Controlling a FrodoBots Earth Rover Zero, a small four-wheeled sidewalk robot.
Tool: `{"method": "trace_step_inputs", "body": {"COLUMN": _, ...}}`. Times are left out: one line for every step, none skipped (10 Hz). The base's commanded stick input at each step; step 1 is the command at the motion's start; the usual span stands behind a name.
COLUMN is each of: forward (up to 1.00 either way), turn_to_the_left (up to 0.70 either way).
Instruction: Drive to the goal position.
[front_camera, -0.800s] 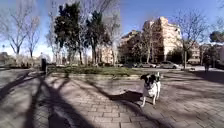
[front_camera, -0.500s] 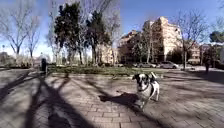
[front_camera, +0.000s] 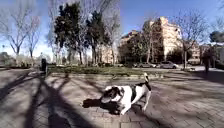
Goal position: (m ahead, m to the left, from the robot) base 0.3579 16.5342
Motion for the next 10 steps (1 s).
{"method": "trace_step_inputs", "body": {"forward": 0.00, "turn_to_the_left": 0.00}}
{"method": "trace_step_inputs", "body": {"forward": 0.00, "turn_to_the_left": 0.00}}
{"method": "trace_step_inputs", "body": {"forward": 0.00, "turn_to_the_left": 0.00}}
{"method": "trace_step_inputs", "body": {"forward": 0.00, "turn_to_the_left": 0.00}}
{"method": "trace_step_inputs", "body": {"forward": 0.00, "turn_to_the_left": 0.00}}
{"method": "trace_step_inputs", "body": {"forward": 0.00, "turn_to_the_left": 0.00}}
{"method": "trace_step_inputs", "body": {"forward": 0.00, "turn_to_the_left": 0.00}}
{"method": "trace_step_inputs", "body": {"forward": -0.08, "turn_to_the_left": 0.00}}
{"method": "trace_step_inputs", "body": {"forward": -0.66, "turn_to_the_left": 0.00}}
{"method": "trace_step_inputs", "body": {"forward": -0.70, "turn_to_the_left": 0.22}}
